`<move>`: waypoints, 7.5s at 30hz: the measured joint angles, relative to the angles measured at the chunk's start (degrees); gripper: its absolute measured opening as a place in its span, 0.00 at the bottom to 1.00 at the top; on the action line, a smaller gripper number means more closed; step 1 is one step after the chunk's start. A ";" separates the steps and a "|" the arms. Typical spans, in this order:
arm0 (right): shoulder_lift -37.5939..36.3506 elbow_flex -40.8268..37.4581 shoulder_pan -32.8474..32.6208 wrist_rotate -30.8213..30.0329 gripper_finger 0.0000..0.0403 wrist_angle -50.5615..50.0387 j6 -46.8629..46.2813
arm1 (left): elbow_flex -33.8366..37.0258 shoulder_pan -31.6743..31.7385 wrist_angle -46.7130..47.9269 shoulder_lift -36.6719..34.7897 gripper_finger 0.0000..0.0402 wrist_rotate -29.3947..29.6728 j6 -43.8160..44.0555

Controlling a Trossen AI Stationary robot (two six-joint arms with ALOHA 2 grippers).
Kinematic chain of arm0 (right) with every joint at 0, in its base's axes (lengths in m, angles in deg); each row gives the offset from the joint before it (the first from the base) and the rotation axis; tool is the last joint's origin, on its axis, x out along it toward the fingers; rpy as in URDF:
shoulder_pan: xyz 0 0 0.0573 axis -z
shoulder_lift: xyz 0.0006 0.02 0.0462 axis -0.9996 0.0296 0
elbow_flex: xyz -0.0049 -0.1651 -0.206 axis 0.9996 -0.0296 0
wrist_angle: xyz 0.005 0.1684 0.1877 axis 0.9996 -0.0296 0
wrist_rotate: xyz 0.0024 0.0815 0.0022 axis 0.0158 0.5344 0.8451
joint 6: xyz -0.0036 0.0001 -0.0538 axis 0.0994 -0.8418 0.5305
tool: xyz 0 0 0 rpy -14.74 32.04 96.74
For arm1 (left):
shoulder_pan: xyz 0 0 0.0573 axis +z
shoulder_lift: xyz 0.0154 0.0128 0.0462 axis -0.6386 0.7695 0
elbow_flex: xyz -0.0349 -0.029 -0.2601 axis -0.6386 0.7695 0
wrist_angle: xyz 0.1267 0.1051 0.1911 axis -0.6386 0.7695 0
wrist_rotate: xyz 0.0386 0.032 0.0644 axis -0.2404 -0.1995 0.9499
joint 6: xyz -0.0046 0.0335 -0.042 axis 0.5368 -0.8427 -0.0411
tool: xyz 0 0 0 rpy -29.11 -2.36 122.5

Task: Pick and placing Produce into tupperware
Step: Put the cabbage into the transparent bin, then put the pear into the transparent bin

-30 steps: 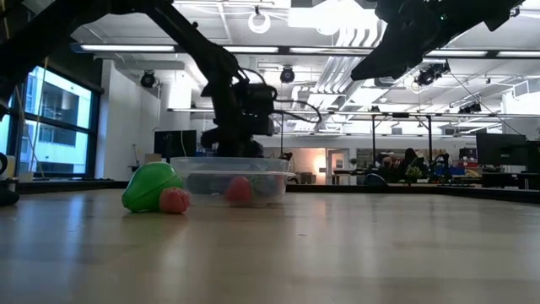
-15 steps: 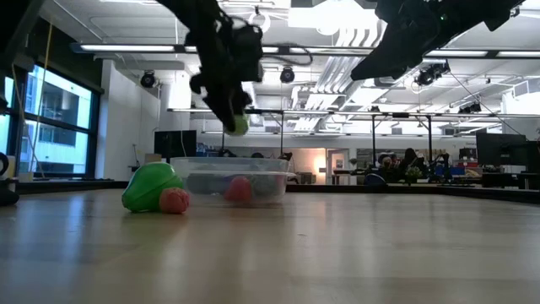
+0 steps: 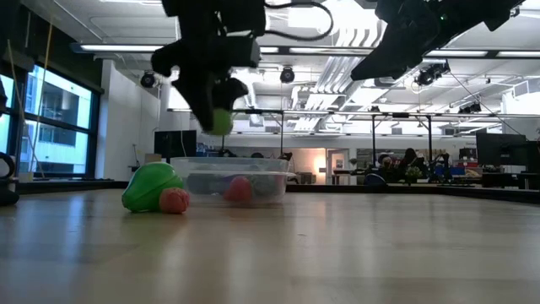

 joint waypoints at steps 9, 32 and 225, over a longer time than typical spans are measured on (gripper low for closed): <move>0.00 0.00 0.00 0.00 0.20 -0.49 0.00 | 11.23 -5.19 -10.69 -1.87 0.59 -0.60 8.17; 0.00 -0.02 0.00 0.00 0.20 -1.39 0.00 | 13.96 -4.97 -15.69 -1.57 0.60 -2.72 8.61; 0.00 -0.02 0.00 0.00 0.20 -9.09 0.00 | 28.43 -35.57 -26.46 -2.84 0.90 24.89 84.52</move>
